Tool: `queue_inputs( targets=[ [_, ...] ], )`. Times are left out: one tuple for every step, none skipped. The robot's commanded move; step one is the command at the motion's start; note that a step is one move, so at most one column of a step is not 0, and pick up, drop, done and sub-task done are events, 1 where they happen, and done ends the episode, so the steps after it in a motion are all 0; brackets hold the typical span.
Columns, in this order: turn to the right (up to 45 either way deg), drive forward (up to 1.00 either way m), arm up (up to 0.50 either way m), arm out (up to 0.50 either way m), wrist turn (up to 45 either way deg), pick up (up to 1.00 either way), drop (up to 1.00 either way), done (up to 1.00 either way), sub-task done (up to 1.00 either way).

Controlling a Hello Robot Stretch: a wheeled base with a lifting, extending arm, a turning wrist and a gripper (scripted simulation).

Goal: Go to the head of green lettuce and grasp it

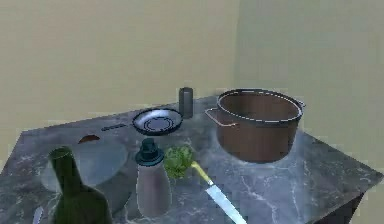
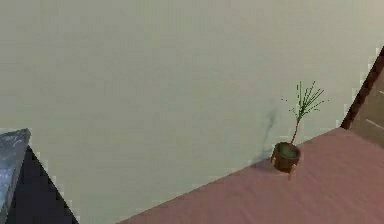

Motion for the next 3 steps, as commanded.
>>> queue_inputs(
  targets=[
    [-45.0,0.00,0.00,0.00,0.0,0.00,0.00,0.00,0.00],
    [-39.0,0.00,0.00,0.00,0.0,0.00,0.00,0.00,0.00],
    [0.0,0.00,0.50,0.00,0.0,0.00,0.00,0.00,0.00]
  ],
)
